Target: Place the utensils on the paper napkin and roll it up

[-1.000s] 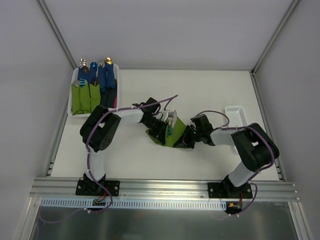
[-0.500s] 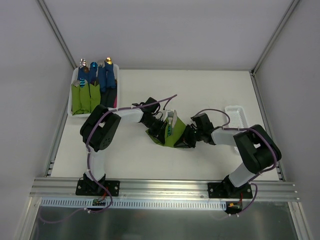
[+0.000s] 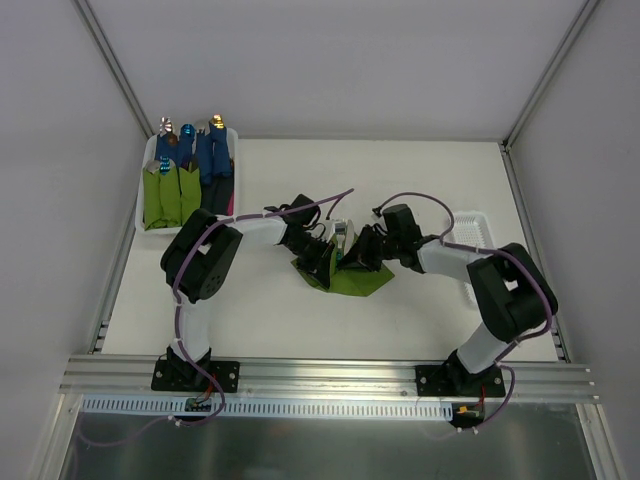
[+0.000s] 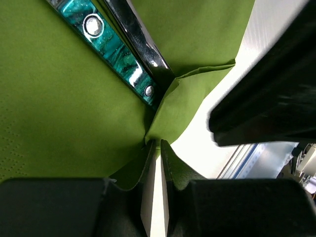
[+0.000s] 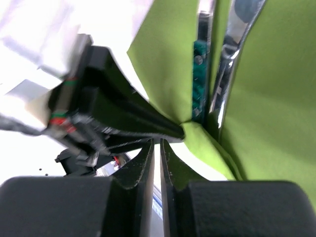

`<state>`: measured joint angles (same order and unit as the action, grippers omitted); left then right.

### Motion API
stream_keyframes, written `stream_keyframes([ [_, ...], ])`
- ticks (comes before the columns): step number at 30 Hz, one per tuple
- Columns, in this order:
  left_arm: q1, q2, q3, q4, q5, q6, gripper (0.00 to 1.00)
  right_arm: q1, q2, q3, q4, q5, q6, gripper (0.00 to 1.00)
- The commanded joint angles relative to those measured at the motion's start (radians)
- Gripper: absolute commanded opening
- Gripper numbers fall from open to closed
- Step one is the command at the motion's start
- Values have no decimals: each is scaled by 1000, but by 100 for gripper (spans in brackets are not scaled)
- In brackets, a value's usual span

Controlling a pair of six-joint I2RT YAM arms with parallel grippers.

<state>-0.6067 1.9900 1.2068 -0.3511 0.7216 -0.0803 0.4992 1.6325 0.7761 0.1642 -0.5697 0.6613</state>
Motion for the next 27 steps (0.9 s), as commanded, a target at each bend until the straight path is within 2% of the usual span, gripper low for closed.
stream_keyframes([
  [1,10,20,19,-6,-54,11,10,2,61,23,60,-41,-2,11],
  [7,21,29,27,-8,-53,14,10,-1,101,-11,127,-65,11,9],
  [27,30,30,17,-3,-47,14,11,-37,139,-40,146,-44,3,7],
])
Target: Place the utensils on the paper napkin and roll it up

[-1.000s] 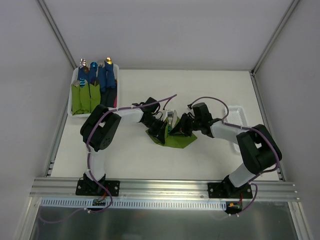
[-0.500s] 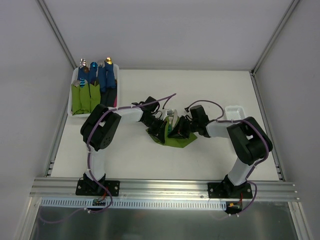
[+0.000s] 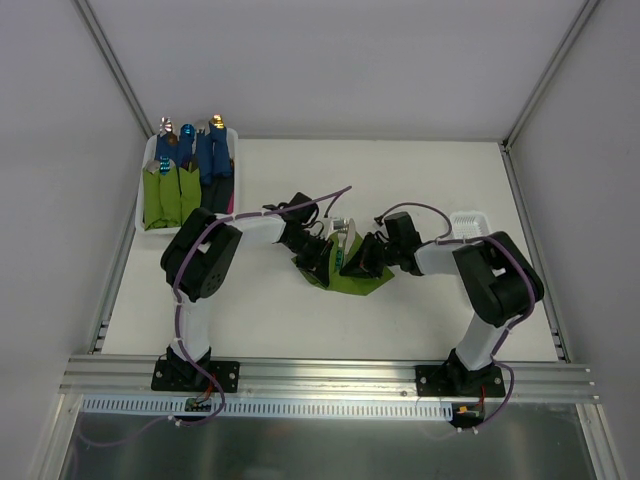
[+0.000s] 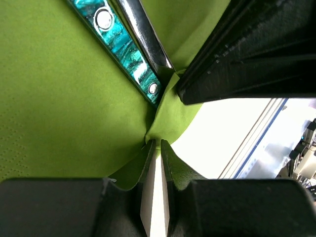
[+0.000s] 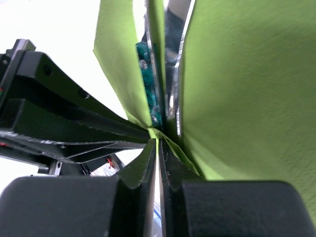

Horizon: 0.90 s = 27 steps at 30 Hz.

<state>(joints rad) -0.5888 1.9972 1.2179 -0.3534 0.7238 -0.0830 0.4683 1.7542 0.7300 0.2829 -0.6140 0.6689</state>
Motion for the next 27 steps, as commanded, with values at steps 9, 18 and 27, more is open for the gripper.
stream_keyframes([
  [9,12,-34,-11,-4,-29,12,17,-7,47,11,27,13,9,5],
  [18,56,-267,-51,-18,-276,-86,37,-7,54,-6,25,17,15,4],
  [27,84,-301,-14,-61,-549,-95,54,-7,51,-15,25,13,15,3],
])
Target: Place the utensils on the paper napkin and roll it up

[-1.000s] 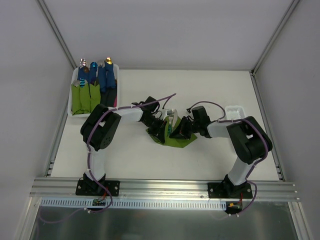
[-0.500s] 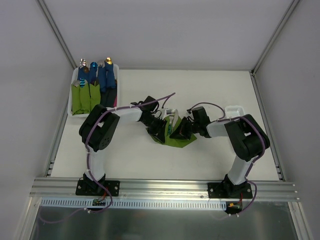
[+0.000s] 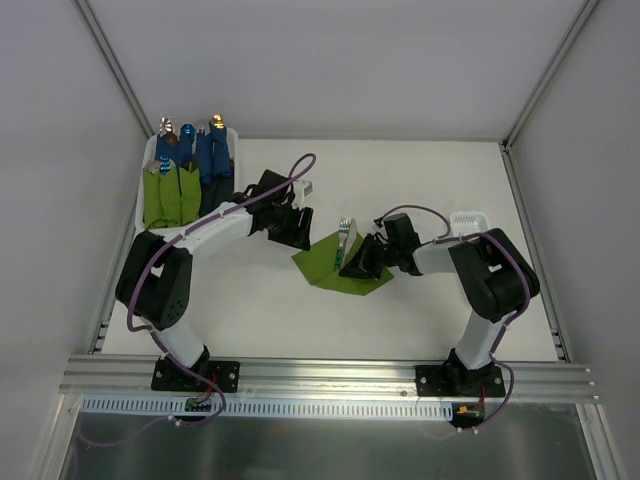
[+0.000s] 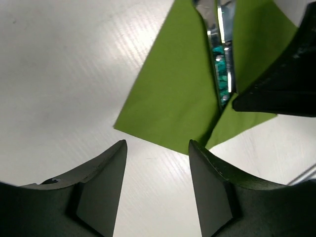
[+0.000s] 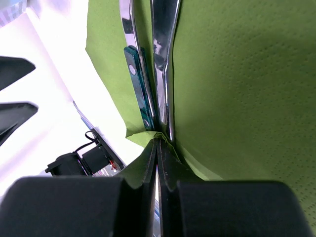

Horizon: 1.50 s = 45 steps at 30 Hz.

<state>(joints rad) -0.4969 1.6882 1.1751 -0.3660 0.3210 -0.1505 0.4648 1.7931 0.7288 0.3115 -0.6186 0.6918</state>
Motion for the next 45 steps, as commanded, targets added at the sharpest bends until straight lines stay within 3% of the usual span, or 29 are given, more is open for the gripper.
stream_keyframes([
  [1,-9,22,32,-53,-169,-46,54,-3,12,-14,-3,17,-6,3],
  [15,-120,114,57,-71,-367,-113,48,-3,15,-17,-5,20,3,3],
  [31,-129,255,75,-74,-458,-129,36,-3,20,-25,-3,16,0,2],
  [36,-129,286,81,-76,-393,-132,24,-3,25,-25,-5,16,0,2],
  [37,-127,288,80,-76,-387,-133,16,-3,26,-23,-5,16,0,2],
  [41,-127,240,72,-74,-362,-141,0,-5,31,-25,-5,16,0,2],
  [45,-126,153,37,-57,-315,-156,0,-3,32,-22,-11,19,0,2],
])
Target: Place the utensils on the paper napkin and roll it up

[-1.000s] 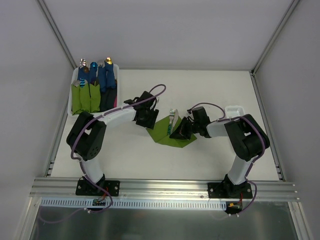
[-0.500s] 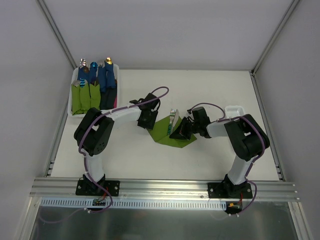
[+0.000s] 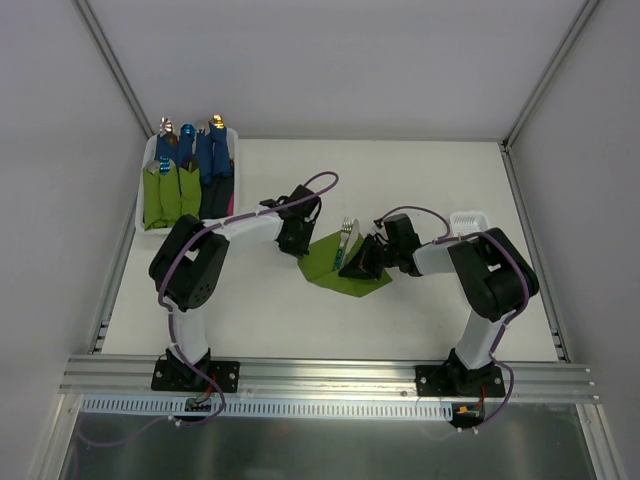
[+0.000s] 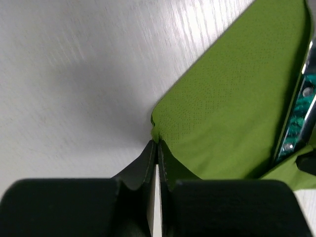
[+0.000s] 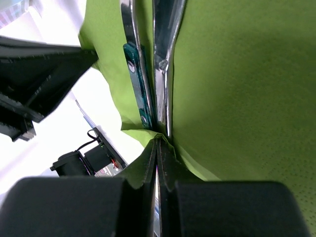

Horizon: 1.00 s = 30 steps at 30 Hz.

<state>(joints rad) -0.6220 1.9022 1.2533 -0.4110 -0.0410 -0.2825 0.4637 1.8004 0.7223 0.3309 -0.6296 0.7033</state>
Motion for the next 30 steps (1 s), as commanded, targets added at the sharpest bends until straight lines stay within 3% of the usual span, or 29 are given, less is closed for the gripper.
stream_keyframes([
  [1,-1,-84,-51,4,106,-33,0,-2,25,-15,-32,30,-11,1],
  [5,1,-234,-107,89,245,-61,0,-5,22,-15,-43,34,-13,1],
  [11,-4,-307,-120,191,470,-113,0,-7,22,-17,-50,33,-19,1],
  [19,-10,-189,-84,285,714,-199,0,-8,28,-17,-50,28,-22,0],
  [30,-31,-26,-66,475,814,-368,0,-10,40,-11,-50,24,-21,0],
])
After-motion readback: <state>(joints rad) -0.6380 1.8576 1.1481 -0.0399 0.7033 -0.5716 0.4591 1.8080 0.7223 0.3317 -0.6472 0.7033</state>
